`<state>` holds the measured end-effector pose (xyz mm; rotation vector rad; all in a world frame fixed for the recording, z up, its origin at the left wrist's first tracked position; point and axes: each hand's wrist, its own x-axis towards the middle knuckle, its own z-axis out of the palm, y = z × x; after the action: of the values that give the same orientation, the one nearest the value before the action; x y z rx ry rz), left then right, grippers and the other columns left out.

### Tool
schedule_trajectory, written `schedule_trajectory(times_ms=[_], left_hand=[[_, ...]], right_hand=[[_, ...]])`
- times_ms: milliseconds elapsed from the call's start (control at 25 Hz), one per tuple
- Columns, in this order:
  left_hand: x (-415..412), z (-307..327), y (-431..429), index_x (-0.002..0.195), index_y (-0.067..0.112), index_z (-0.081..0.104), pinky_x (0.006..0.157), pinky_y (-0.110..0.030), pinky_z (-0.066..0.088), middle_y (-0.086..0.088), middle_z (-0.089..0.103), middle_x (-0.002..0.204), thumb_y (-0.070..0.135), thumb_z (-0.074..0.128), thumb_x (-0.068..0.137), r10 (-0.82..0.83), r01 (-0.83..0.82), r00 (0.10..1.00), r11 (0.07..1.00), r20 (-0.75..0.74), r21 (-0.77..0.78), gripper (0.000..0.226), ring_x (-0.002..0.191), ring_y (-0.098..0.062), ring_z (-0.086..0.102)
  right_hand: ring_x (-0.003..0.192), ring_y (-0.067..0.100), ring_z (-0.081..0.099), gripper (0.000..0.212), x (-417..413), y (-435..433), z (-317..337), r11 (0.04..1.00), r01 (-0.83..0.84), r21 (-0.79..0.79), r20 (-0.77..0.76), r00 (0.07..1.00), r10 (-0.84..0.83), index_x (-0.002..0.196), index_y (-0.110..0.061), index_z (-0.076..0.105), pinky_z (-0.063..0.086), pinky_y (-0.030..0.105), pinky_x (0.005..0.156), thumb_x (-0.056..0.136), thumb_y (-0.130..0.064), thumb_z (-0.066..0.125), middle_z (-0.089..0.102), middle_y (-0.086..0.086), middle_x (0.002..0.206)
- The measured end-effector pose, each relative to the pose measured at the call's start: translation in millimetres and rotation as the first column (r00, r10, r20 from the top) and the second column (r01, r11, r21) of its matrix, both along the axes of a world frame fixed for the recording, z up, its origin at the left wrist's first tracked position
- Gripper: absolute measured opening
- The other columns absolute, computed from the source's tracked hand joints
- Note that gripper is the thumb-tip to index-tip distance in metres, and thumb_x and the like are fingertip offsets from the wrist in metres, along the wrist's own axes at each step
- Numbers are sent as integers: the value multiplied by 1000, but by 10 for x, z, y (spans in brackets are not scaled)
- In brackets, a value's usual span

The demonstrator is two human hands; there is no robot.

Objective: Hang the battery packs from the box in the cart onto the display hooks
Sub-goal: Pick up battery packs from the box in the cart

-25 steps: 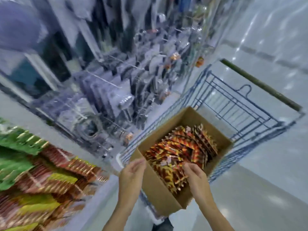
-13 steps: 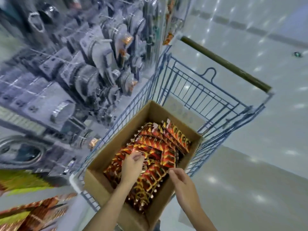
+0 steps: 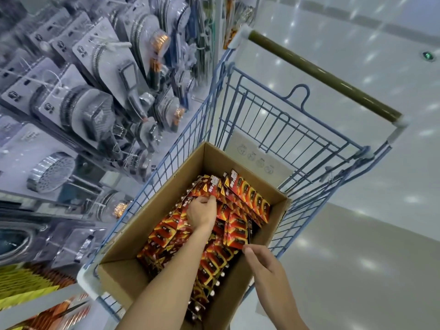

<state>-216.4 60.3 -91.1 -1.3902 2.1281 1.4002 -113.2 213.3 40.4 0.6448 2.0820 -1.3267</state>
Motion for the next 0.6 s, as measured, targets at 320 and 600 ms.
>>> schedule_trajectory(times_ms=[320, 600], left_hand=[[-170, 28, 308, 110, 7, 64, 85, -32, 53, 0, 70, 106, 15, 66, 97, 40, -32, 998, 989, -56, 147, 15, 98, -20, 66], [-18, 183, 237, 84, 21, 65, 81, -32, 62, -2, 69, 91, 8, 64, 101, 259, -216, 957, 937, -133, 274, 22, 89, -22, 72]], right_hand=[[105, 1, 60, 19, 85, 74, -22, 1000, 18, -2, 30, 999, -18, 107, -34, 69, 44, 19, 86, 104, -42, 52, 70, -15, 107], [103, 2, 62, 17, -7, 39, 6, 995, 93, -48, 60, 994, -90, 105, -32, 70, 45, 20, 86, 104, -40, 55, 71, -15, 104]])
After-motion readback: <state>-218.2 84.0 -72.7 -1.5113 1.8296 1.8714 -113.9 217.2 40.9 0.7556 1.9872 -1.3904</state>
